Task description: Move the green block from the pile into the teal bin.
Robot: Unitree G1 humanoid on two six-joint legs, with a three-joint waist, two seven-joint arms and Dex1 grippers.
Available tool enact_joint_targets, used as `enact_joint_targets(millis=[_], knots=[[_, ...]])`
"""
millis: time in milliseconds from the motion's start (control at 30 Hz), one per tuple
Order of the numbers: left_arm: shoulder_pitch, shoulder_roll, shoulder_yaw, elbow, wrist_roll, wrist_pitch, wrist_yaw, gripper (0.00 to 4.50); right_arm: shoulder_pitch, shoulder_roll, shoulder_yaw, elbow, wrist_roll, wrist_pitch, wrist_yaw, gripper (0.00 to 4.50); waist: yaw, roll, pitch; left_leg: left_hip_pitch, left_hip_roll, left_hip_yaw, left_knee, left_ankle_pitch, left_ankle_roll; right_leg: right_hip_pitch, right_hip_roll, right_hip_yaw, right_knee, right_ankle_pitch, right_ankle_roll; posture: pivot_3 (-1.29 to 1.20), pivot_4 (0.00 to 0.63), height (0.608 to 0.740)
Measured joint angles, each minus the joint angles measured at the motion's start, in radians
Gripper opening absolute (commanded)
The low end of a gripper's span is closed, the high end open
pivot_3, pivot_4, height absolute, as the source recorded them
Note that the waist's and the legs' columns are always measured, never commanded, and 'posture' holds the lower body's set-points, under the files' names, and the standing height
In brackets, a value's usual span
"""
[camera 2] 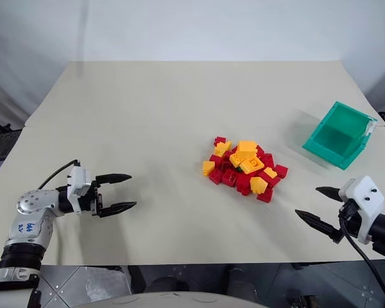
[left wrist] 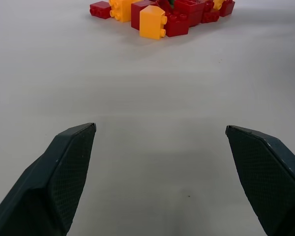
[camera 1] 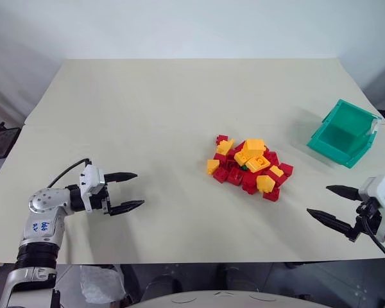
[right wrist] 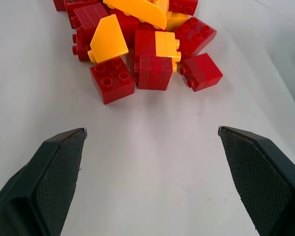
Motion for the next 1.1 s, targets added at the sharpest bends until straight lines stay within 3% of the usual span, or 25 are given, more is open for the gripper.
enact_joint_targets(millis=[300,733,900,1100], knots=[[-0.056,-0.008,-0.010,-0.016,0.001,0.140,0.057,4.50,-0.017,0.000,0.000,-0.044,0.023,0.034,-0.026,4.49,-0.001,0.000,0.000,0.000,0.000,0.000,0.001,0.000,0.000,0.000,0.000,0.000,0.001,0.000,0.000,0.00,0.150,0.740],[-0.099,-0.050,-0.055,-0.083,0.001,0.155,0.062,4.50,-0.037,-0.001,0.000,-0.233,0.099,0.160,-0.095,4.49,0.001,0.000,0.000,0.000,0.000,0.000,0.003,0.000,0.000,0.000,0.000,0.001,0.004,0.000,0.000,0.00,0.150,0.740],[-0.099,-0.069,-0.057,-0.109,-0.017,0.150,0.043,4.50,-0.108,0.002,0.037,-0.338,0.142,0.245,-0.189,3.01,-0.001,0.000,0.000,0.000,0.000,0.000,0.005,0.000,0.000,0.000,0.000,0.002,0.005,0.000,0.000,0.00,0.150,0.740],[-0.128,-0.113,-0.060,-0.160,-0.056,0.135,0.023,4.50,-0.338,0.055,0.263,-0.404,0.223,0.473,-0.406,0.96,-0.003,0.000,0.000,0.000,0.001,-0.001,0.009,0.000,0.000,-0.001,-0.001,0.002,0.008,0.000,-0.001,0.00,0.150,0.740]])
